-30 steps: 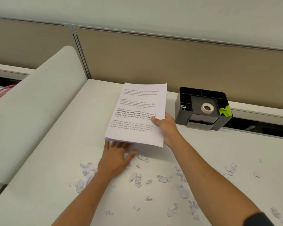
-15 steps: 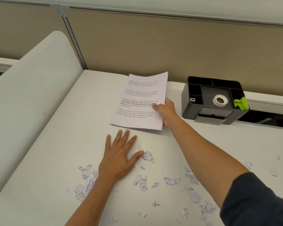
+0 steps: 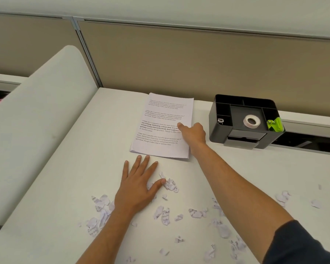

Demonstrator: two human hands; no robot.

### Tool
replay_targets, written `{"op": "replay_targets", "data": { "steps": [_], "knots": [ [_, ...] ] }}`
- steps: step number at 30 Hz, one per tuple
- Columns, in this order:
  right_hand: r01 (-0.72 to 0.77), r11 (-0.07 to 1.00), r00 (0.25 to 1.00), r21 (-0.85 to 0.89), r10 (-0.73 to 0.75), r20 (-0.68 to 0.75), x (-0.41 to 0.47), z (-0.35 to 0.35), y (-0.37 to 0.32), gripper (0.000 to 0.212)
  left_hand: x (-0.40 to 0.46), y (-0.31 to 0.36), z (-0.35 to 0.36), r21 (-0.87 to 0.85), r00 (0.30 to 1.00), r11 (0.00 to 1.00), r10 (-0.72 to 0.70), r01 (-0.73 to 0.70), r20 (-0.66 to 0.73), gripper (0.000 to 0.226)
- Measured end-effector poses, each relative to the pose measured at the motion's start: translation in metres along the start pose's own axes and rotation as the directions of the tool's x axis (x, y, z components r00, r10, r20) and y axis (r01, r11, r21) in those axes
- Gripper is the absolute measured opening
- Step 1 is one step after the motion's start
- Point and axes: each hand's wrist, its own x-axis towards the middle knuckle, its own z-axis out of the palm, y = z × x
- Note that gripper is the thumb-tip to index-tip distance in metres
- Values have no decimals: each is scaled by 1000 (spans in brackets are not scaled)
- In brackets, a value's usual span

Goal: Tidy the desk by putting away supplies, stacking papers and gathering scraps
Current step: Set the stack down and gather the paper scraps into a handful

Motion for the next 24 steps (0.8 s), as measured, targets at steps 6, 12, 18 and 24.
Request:
{"op": "replay_targets", "data": {
  "steps": [6,12,18,24],
  "knots": [
    [250,926,962,-281,-270,-32,-46,-12,33,56,-1,1,-1,9,1000,1000,5,-5,18,78],
    [527,755,849,-390,-452,273,-89,-19,88,43,-5,-2,-2,-22,996,997,76,-76,43,73],
    [763,423,645,-489,-437,627,-113,-34,116,51,-13,1,-5,-53,979,988,150,-144,137,69],
    [808,304,589,-505,-410,696,-128,-52,130,53,-33,12,0,-101,958,972,225,-210,176,82]
  ]
}}
